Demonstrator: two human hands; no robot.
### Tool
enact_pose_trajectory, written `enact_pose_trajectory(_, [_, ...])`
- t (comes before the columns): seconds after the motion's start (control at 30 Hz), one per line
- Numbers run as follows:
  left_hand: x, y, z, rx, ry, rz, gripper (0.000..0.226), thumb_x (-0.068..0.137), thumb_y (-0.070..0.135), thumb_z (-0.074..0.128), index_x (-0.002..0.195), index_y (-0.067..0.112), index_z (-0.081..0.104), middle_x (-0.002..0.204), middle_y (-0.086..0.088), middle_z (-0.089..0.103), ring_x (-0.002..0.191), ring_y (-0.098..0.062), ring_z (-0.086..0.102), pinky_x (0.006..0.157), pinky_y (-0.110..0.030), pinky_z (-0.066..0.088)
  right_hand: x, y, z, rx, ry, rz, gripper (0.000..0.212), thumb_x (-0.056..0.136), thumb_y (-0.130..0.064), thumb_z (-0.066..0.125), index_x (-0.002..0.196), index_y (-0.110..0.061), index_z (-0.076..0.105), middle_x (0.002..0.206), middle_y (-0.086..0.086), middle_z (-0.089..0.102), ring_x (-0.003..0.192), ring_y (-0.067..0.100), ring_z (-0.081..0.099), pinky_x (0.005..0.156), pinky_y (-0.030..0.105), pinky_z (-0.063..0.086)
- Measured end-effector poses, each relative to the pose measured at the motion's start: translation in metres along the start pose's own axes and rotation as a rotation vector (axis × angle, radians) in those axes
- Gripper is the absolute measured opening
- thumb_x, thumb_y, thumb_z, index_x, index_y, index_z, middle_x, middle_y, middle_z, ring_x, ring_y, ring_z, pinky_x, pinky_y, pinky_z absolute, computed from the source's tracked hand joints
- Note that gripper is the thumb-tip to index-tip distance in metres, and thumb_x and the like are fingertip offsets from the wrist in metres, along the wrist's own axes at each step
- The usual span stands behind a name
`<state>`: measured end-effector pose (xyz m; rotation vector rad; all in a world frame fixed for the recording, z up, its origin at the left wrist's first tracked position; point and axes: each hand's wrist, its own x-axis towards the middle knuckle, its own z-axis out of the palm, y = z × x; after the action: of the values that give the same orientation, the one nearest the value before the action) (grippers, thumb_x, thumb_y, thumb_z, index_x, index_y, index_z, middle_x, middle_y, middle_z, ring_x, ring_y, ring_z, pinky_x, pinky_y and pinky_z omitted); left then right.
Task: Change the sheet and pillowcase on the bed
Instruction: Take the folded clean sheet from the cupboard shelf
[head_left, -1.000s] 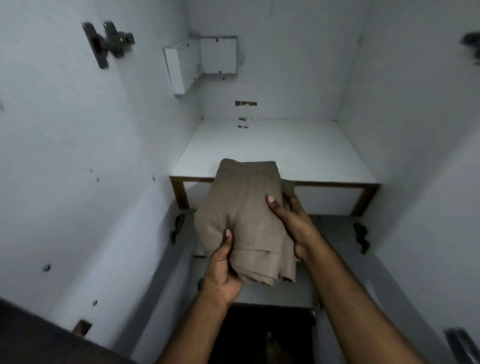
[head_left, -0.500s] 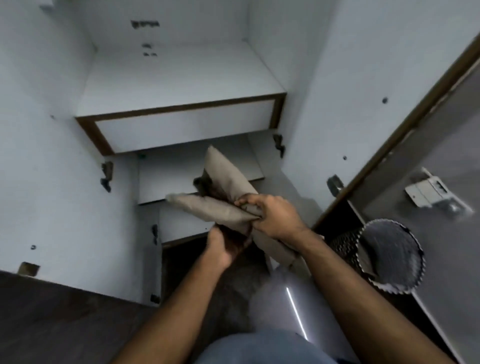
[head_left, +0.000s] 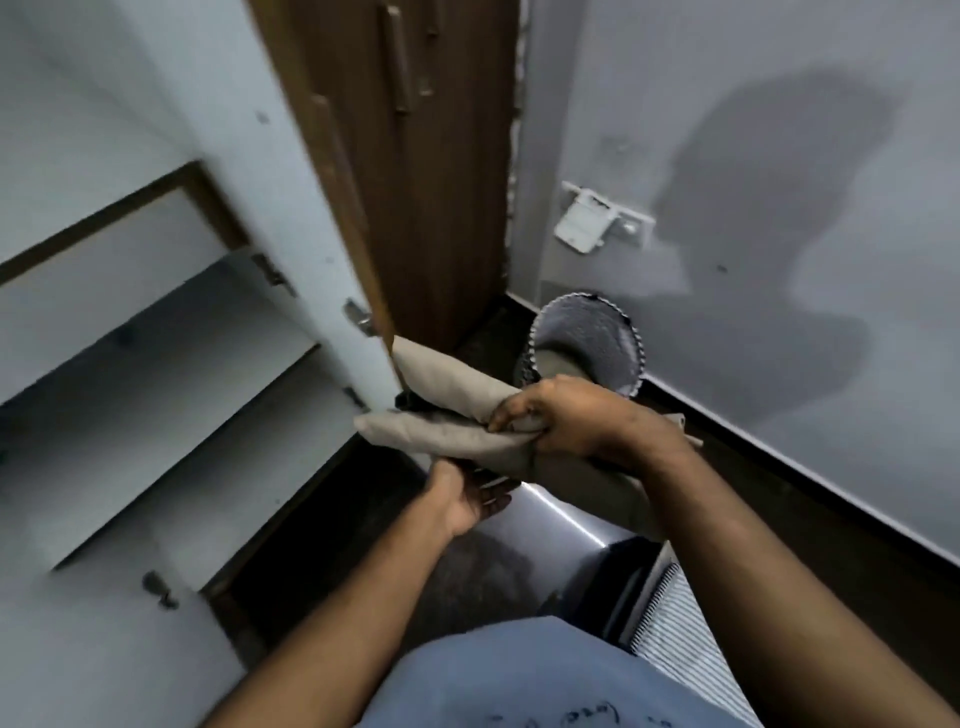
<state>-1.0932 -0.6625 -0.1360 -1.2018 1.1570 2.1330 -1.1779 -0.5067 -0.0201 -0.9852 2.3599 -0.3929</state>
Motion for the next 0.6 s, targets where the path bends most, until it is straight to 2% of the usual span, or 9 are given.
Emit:
enact_pose_trajectory(0.1, [0.001, 0.004, 0.07, -0.003, -0.038, 0.035, 0.042, 0.102, 0.042, 0.039, 0.104, 0.013, 0.069, 0.095, -0.016, 0.074, 0.086, -0.033, 0.069, 0.083, -0.043, 0.052, -0.037, 0.048, -0.004, 0.052, 0.123, 0.097, 0.066, 0.066, -0.026, 0.066, 0.125, -0.052, 0.054, 0.122, -0.017, 0.067, 0.109, 0.015, 0.064, 0.091, 0.038, 0.053])
enact_pose_trajectory(0.2, [0.002, 0.002, 0.129, -0.002, -0.149, 0.064, 0.039, 0.103, 0.036, 0.039, 0.102, 0.013, 0.071, 0.092, -0.017, 0.076, 0.083, -0.034, 0.07, 0.075, -0.048, 0.057, -0.074, 0.084, -0.002, 0.117, 0.3, 0.205, 0.066, 0.064, -0.026, 0.064, 0.125, -0.051, 0.056, 0.125, -0.019, 0.064, 0.111, 0.014, 0.062, 0.089, 0.039, 0.053])
enact_pose_trajectory(0.27, [0.007, -0.007, 0.166, 0.066, -0.214, 0.048, 0.043, 0.104, 0.036, 0.033, 0.103, 0.014, 0.07, 0.09, -0.016, 0.076, 0.085, -0.034, 0.069, 0.079, -0.047, 0.054, -0.101, 0.105, 0.004, 0.166, 0.424, 0.307, 0.066, 0.064, -0.025, 0.066, 0.124, -0.05, 0.057, 0.127, -0.02, 0.062, 0.113, 0.014, 0.06, 0.089, 0.039, 0.053])
enact_pose_trajectory(0.37, [0.01, -0.02, 0.208, 0.208, -0.326, 0.002, 0.052, 0.104, 0.051, 0.03, 0.107, 0.016, 0.068, 0.094, -0.012, 0.075, 0.092, -0.03, 0.067, 0.083, -0.046, 0.052, -0.142, 0.127, 0.015, 0.267, 0.604, 0.486, 0.066, 0.065, -0.024, 0.066, 0.125, -0.051, 0.054, 0.128, -0.019, 0.062, 0.116, 0.014, 0.06, 0.091, 0.039, 0.052])
enact_pose_trajectory(0.47, [0.014, -0.043, 0.241, 0.336, -0.501, -0.058, 0.062, 0.099, 0.066, 0.034, 0.115, 0.018, 0.069, 0.111, -0.009, 0.074, 0.1, -0.027, 0.069, 0.092, -0.049, 0.052, -0.186, 0.133, 0.027, 0.334, 0.756, 0.676, 0.064, 0.067, -0.025, 0.065, 0.126, -0.05, 0.054, 0.125, -0.019, 0.065, 0.114, 0.013, 0.062, 0.09, 0.038, 0.053])
enact_pose_trajectory(0.53, [0.009, -0.058, 0.262, 0.437, -0.628, -0.106, 0.065, 0.097, 0.068, 0.035, 0.121, 0.018, 0.068, 0.121, -0.01, 0.07, 0.106, -0.027, 0.067, 0.102, -0.054, 0.047, -0.216, 0.126, 0.036, 0.362, 0.844, 0.823, 0.063, 0.07, -0.025, 0.067, 0.126, -0.049, 0.056, 0.125, -0.018, 0.065, 0.115, 0.012, 0.062, 0.091, 0.037, 0.053])
enact_pose_trajectory(0.6, [0.002, -0.076, 0.276, 0.523, -0.742, -0.175, 0.063, 0.096, 0.068, 0.037, 0.12, 0.019, 0.069, 0.12, -0.009, 0.07, 0.106, -0.027, 0.066, 0.105, -0.055, 0.042, -0.241, 0.112, 0.05, 0.374, 0.92, 0.954, 0.061, 0.072, -0.028, 0.072, 0.128, -0.048, 0.057, 0.128, -0.018, 0.064, 0.117, 0.012, 0.06, 0.094, 0.037, 0.052])
